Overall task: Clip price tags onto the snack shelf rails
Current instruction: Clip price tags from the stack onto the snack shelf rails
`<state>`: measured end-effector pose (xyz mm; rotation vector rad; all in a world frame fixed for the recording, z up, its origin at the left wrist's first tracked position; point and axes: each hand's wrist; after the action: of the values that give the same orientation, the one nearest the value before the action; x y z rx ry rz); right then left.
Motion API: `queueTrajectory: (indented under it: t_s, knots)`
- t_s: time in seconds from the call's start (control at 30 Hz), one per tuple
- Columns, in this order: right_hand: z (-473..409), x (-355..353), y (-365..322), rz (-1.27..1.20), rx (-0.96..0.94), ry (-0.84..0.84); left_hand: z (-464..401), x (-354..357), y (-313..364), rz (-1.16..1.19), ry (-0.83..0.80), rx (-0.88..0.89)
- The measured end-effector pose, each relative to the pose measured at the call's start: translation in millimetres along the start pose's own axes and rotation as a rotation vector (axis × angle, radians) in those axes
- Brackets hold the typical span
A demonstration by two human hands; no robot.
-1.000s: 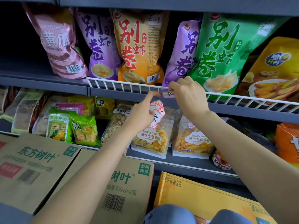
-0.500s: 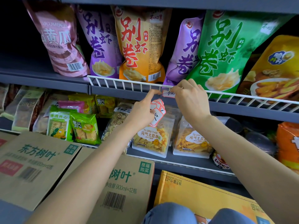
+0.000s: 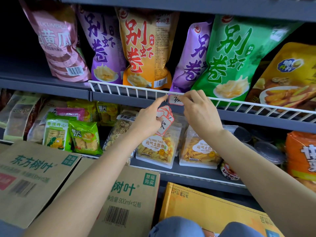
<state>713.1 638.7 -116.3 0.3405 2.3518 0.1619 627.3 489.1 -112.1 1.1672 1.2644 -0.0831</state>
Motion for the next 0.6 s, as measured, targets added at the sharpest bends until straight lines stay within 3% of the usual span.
queueTrajectory:
  t_s: [0.13,0.37,0.6]
  knots:
    - [3,-1,-3,-0.005,0.049,-0.035,0,0,2,0.085,0.000,-0.024]
    - [6,-9,-7,-0.101,0.104,-0.121,-1,3,2,0.680,0.130,-0.327]
    - [-7,-24,-13,-0.575,0.478,-0.155,-6,9,19,0.876,0.103,-0.337]
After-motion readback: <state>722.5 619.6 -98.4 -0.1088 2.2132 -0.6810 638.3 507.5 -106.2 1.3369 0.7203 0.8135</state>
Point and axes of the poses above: each hand's wrist, its own z-axis away from the middle knuckle, its own x-axis out of the palm, y = z × x, and after that the axes turned 3 degrees about -x, right-handed
